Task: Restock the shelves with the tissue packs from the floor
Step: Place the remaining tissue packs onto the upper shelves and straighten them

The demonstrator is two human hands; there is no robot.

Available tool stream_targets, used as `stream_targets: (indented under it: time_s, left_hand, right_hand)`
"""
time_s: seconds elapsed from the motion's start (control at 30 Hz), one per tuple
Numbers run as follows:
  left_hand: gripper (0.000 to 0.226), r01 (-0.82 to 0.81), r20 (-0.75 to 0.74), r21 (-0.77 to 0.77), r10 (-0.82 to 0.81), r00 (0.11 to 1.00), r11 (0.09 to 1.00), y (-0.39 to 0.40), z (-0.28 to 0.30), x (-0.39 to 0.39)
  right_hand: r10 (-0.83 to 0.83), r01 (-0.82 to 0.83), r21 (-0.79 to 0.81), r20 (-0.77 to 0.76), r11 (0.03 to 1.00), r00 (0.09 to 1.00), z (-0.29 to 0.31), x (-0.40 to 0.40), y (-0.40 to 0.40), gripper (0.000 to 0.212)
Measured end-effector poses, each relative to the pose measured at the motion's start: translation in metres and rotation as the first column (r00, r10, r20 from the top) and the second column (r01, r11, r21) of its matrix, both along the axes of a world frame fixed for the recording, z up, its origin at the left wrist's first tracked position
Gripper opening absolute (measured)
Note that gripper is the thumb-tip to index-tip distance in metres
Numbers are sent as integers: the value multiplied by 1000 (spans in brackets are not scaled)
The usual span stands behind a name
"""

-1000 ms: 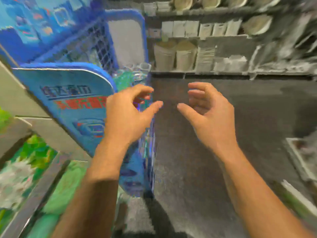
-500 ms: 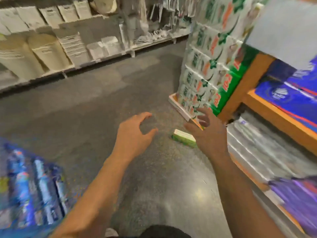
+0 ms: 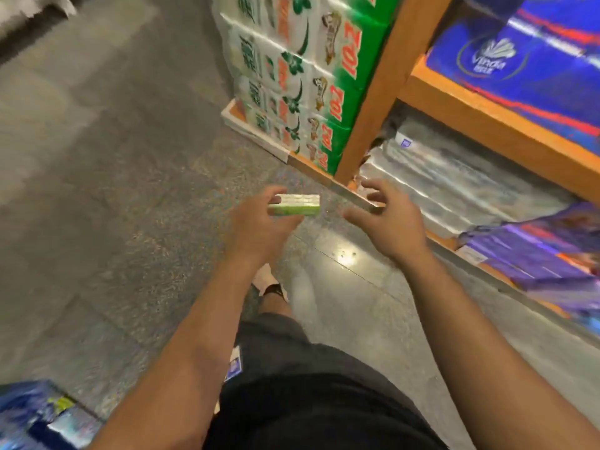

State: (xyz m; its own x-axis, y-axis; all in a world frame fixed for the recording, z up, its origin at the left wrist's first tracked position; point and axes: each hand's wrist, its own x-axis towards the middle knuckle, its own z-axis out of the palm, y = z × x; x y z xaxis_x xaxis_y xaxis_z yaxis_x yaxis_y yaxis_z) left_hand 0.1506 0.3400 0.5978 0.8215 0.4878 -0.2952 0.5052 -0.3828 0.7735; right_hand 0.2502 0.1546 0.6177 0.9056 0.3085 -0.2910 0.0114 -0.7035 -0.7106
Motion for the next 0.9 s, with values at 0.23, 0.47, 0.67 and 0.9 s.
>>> stream_targets:
  time_s: [0.23, 0.47, 0.67, 0.9]
  left_hand:
    - [55, 203, -260, -71, -214, 941, 977, 97, -135, 149]
    - [53, 140, -360, -57, -151, 920, 988, 139, -354, 231]
    - [57, 129, -417, -77, -149, 896, 989, 138, -523, 252]
    - [56, 108, -539, -117, -154, 828, 987, 158, -608, 212]
  right_hand:
    - [-108, 84, -166, -141, 982, 984, -150, 129, 95, 62]
    - [29, -77, -382, -128, 921, 991, -415, 207, 177, 58]
    - [349, -339, -541, -87, 770, 933, -617, 238, 213, 81]
    - [493, -466, -694, -181, 549, 851, -715, 249, 230, 68]
